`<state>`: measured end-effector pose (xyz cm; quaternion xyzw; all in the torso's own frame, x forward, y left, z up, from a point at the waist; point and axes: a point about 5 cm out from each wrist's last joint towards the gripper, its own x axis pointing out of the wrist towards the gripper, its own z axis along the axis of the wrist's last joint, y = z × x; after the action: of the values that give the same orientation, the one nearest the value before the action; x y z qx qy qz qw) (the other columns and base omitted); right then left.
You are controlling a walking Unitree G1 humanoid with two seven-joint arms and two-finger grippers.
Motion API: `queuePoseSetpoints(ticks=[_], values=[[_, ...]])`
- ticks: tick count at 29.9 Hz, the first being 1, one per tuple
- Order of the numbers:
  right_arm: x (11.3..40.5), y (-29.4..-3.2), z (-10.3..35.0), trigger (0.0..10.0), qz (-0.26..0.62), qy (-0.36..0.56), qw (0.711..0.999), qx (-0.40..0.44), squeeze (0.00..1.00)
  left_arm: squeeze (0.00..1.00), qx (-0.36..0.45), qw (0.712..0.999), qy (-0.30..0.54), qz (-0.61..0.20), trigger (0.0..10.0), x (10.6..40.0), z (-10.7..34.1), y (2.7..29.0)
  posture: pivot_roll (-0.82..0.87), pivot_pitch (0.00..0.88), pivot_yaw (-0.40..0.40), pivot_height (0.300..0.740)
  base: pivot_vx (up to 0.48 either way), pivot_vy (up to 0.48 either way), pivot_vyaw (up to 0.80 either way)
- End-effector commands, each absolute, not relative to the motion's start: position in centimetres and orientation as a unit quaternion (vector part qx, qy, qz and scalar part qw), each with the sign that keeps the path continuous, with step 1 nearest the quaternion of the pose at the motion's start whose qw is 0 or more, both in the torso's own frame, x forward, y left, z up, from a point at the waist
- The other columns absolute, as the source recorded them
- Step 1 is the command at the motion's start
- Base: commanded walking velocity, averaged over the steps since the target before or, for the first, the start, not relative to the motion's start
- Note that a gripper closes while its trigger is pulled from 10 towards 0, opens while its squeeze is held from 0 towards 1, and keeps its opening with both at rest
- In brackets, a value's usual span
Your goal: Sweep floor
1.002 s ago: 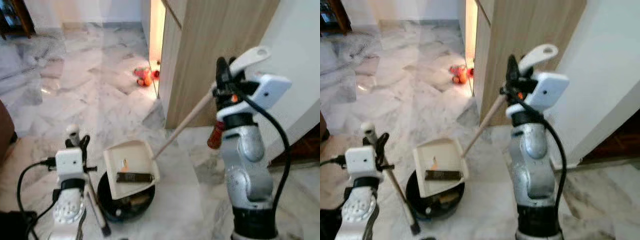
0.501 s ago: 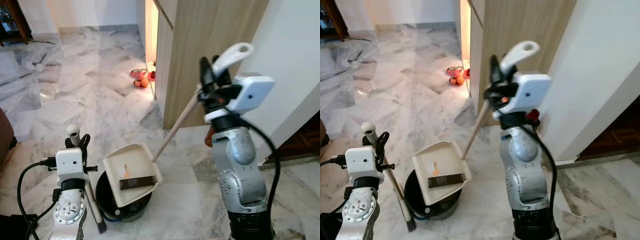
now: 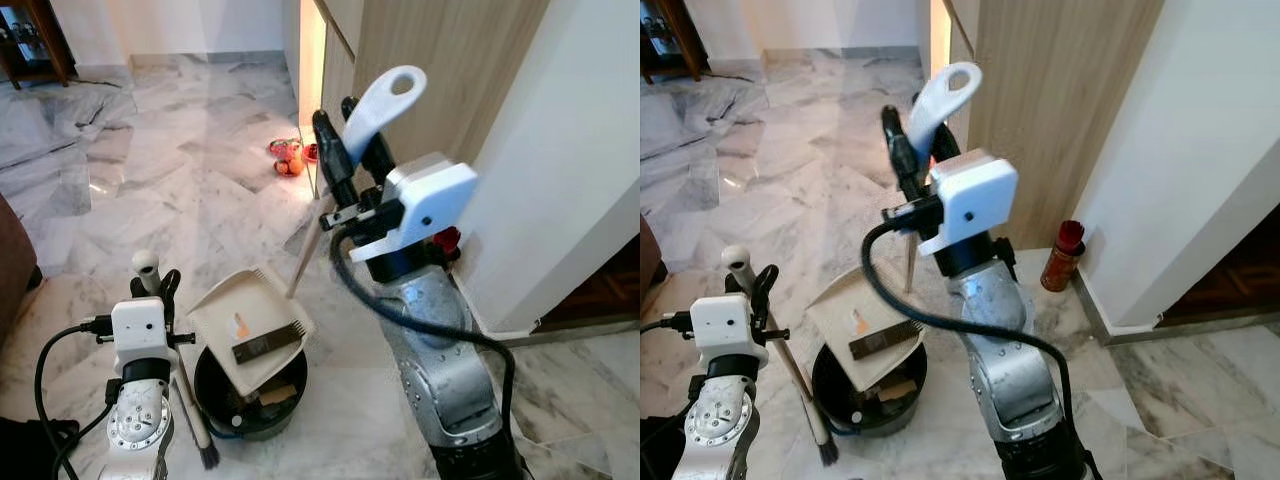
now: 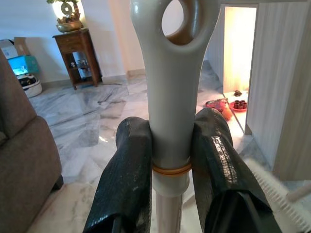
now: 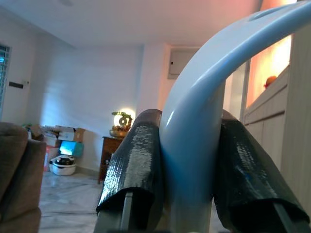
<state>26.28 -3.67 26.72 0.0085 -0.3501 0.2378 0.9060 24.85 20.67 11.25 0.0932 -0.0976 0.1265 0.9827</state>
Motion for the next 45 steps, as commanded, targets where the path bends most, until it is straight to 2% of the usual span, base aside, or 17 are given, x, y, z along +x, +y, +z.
queuePoseSetpoints(ticks=[1,9,16,24,45], values=[[24.7,-3.4,28.7,10.0,0.247,-0.415,0.876,0.013,0.0,0.0,0.096,0.979,-0.127,0.128,10.0,24.8,12.3,20.6,0.17,0.116,-0.042,0.74,0.0,0.0,0.0],[23.6,-2.3,29.2,10.0,0.269,-0.443,0.855,0.0,0.0,0.0,0.098,0.979,-0.127,0.13,10.0,24.8,12.3,20.8,0.17,0.119,-0.041,0.74,0.0,0.0,0.0],[23.4,-2.1,29.4,10.0,0.276,-0.451,0.849,0.002,0.0,0.0,0.098,0.978,-0.127,0.13,10.0,24.8,12.3,20.8,0.17,0.119,-0.041,0.74,0.0,0.0,0.0],[22.5,-1.3,29.4,10.0,0.295,-0.482,0.824,-0.046,0.0,0.0,0.098,0.979,-0.126,0.129,10.0,24.8,12.3,20.7,0.17,0.127,-0.042,0.74,0.0,0.0,0.0],[21.5,-0.3,29.3,10.0,0.33,-0.496,0.802,-0.055,0.0,0.0,0.098,0.978,-0.128,0.131,10.0,24.8,12.2,20.7,0.18,0.115,-0.051,0.74,0.0,0.0,0.0]])
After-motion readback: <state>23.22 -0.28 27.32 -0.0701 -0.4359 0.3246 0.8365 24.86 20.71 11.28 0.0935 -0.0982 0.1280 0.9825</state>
